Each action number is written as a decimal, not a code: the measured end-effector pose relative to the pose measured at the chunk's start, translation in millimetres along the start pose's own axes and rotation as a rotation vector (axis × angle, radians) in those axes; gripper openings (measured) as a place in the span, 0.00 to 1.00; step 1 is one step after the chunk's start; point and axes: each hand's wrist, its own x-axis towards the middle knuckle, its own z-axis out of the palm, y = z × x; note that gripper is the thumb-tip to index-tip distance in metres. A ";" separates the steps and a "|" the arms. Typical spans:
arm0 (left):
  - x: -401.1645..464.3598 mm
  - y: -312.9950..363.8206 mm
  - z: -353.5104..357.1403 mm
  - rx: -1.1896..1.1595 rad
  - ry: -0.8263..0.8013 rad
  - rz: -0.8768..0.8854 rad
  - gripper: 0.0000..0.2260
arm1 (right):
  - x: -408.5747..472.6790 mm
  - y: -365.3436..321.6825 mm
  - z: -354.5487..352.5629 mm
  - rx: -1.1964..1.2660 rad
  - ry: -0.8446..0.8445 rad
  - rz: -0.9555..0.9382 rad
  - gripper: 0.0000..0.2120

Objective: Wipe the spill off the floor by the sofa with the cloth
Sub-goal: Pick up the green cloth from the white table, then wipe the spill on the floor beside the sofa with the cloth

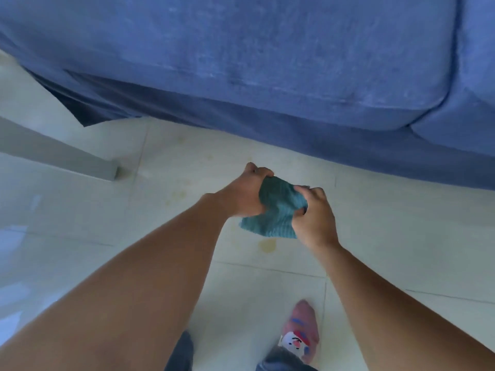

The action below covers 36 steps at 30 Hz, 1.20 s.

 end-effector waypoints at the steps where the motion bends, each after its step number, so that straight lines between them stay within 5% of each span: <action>1: 21.2 -3.2 15.5 0.028 -0.012 0.014 0.34 | 11.7 21.9 6.8 0.003 0.019 0.008 0.28; 8: 147.7 -24.4 76.6 0.230 -0.064 0.148 0.34 | 86.8 130.2 40.0 0.067 0.132 0.009 0.28; 17: 207.1 11.6 82.1 0.444 -0.035 0.280 0.29 | 141.5 172.6 2.5 0.102 0.224 -0.022 0.28; 21: 179.8 19.7 81.9 0.615 -0.066 0.232 0.22 | 120.2 176.4 9.4 0.001 0.174 0.213 0.29; 24: 172.8 5.4 78.3 0.789 -0.034 0.230 0.31 | 107.5 177.7 16.2 -0.224 0.207 0.275 0.26; 30: 159.0 -37.8 49.9 1.156 -0.146 0.345 0.40 | 113.6 187.6 39.1 -0.369 0.186 -0.039 0.28; 36: 163.1 -65.4 10.3 1.164 -0.222 0.224 0.57 | 140.6 177.4 50.8 -0.503 0.033 -0.083 0.35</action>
